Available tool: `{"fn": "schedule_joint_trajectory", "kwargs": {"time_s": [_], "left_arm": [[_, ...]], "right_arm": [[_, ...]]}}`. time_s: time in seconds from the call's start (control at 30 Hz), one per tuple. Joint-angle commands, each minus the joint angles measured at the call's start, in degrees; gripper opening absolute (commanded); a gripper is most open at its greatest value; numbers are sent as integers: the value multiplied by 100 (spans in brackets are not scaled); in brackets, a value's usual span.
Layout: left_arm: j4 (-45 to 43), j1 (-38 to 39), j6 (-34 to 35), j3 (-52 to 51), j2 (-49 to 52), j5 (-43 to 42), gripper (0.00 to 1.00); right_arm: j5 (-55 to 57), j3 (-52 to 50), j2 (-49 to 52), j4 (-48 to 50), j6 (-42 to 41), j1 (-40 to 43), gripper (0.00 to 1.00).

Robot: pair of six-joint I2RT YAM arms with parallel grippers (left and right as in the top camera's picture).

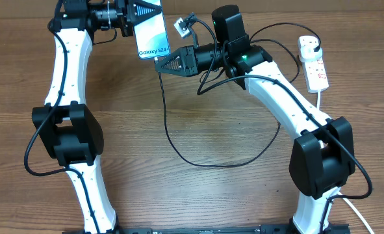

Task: Plug charger to phone and switch on socket
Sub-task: 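Align and push the USB-C plug into the phone's bottom port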

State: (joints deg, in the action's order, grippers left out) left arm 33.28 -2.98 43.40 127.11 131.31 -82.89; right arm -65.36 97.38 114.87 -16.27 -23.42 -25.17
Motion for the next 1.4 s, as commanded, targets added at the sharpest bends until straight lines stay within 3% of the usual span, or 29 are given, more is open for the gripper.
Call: {"fn": "schedule_joint_trajectory", "kwargs": {"time_s": [0.0, 1.37], "left_arm": [[-63, 79, 57, 87, -81, -225, 4], [-337, 155, -166, 87, -81, -767, 4]], "right_arm": [[153, 9, 35, 11, -61, 22, 4], [385, 9, 44, 149, -640, 24, 4]]}}
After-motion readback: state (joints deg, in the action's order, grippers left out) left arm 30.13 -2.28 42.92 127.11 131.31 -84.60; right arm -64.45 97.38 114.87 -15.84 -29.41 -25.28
